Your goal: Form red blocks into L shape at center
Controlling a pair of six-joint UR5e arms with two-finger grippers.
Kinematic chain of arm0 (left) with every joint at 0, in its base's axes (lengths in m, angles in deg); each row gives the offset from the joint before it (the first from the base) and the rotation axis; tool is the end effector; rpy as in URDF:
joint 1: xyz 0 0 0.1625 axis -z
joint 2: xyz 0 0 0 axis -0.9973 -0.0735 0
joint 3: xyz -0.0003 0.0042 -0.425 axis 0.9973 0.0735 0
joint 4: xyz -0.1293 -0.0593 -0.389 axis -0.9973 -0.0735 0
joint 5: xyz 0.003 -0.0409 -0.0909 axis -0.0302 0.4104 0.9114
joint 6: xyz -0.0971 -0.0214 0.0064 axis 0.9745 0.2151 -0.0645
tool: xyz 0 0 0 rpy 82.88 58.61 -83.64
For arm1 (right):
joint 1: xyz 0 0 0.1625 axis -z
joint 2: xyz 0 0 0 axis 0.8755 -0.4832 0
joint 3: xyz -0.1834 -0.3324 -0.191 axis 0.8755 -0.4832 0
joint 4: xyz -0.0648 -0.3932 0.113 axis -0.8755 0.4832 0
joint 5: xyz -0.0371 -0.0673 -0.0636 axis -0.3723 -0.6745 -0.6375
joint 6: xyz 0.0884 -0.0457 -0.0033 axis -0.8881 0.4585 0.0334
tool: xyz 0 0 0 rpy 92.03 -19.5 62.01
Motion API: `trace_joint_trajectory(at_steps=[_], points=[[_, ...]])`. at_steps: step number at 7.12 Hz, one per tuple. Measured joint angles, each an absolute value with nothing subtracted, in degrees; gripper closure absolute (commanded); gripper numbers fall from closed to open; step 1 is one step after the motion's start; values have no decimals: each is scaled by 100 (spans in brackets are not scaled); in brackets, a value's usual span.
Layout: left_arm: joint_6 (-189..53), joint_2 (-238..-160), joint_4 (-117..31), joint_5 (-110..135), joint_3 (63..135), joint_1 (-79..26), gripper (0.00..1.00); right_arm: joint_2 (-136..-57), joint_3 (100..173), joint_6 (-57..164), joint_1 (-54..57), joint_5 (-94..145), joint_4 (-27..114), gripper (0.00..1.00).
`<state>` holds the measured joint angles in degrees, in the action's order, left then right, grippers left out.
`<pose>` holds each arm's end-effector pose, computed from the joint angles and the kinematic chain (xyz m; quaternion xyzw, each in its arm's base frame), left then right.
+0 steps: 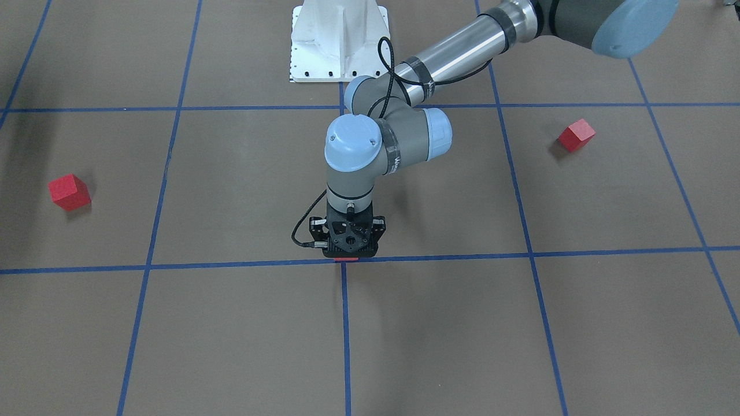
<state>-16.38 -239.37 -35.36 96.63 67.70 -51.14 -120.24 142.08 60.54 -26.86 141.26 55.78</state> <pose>0.6356 -0.5686 0.1703 0.0878 0.4135 -0.0323 0.9057 0.0417 -0.4720 0.6072 0.0039 -0.4149 0.0375 0.9091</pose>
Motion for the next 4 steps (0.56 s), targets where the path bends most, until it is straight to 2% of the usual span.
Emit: trace_joint_trajectory(at_steps=[2, 4], points=[[-1506, -23939, -3631, 9662, 6788, -5116, 1, -11956, 14231, 6016, -2659, 14147, 5581, 1], [-1424, -23944, -3746, 9676, 6868, -5002, 1, -11569, 14261, 5991, -2601, 14160, 5587, 1]])
